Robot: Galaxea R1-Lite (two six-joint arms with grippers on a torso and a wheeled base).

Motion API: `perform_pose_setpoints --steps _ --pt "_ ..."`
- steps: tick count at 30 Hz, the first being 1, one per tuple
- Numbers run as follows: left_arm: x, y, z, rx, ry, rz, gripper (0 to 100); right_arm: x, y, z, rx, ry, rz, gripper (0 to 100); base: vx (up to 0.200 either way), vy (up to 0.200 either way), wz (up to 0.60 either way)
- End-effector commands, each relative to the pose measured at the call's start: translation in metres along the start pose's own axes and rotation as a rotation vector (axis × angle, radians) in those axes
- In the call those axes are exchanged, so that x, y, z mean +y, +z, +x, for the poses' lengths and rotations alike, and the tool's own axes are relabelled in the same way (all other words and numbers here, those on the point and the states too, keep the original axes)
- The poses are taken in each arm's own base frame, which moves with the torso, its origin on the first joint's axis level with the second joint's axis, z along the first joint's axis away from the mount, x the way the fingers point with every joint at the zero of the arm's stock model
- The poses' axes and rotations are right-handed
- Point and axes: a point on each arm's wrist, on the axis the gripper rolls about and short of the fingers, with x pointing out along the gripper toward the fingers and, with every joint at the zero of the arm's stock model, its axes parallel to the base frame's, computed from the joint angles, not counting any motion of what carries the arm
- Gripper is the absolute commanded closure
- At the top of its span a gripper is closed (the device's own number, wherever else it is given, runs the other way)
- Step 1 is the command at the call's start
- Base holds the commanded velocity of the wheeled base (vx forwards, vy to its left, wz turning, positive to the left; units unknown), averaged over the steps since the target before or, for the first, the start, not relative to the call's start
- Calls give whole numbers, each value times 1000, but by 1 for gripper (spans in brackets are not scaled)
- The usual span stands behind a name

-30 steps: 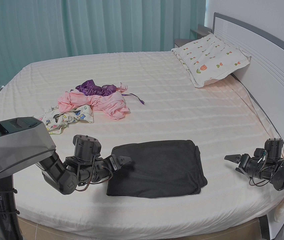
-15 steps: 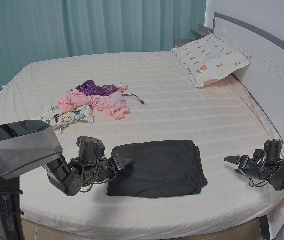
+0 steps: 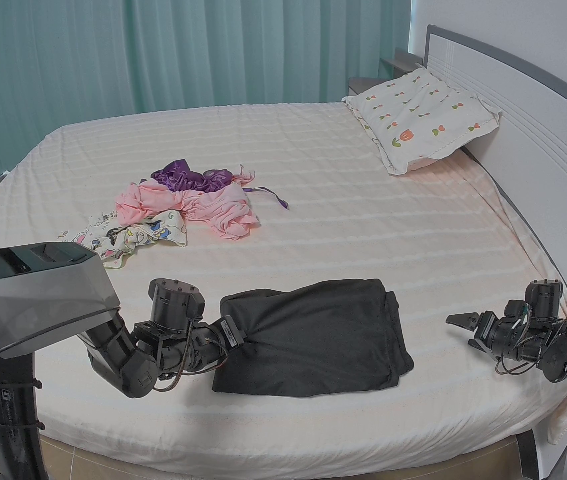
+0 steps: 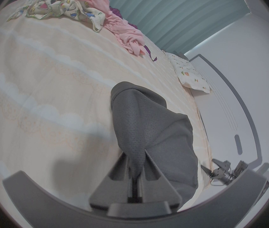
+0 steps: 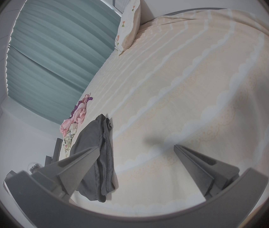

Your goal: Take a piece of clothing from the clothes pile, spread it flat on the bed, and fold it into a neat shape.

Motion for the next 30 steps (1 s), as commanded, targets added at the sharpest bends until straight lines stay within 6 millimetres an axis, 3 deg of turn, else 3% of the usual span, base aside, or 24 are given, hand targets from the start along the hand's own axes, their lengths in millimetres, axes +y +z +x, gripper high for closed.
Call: perform_pose_setpoints --steps 1,4,30 --pt "-1 0 -3 -5 1 -33 100 -1 0 2 2 -1 2 0 0 0 0" --pt "3 -2 -5 5 15 -42 100 -1 -1 2 8 -3 3 0 0 0 0" --pt "13 3 -36 -39 10 -94 100 -4 -2 7 17 -10 11 0 0 200 0"
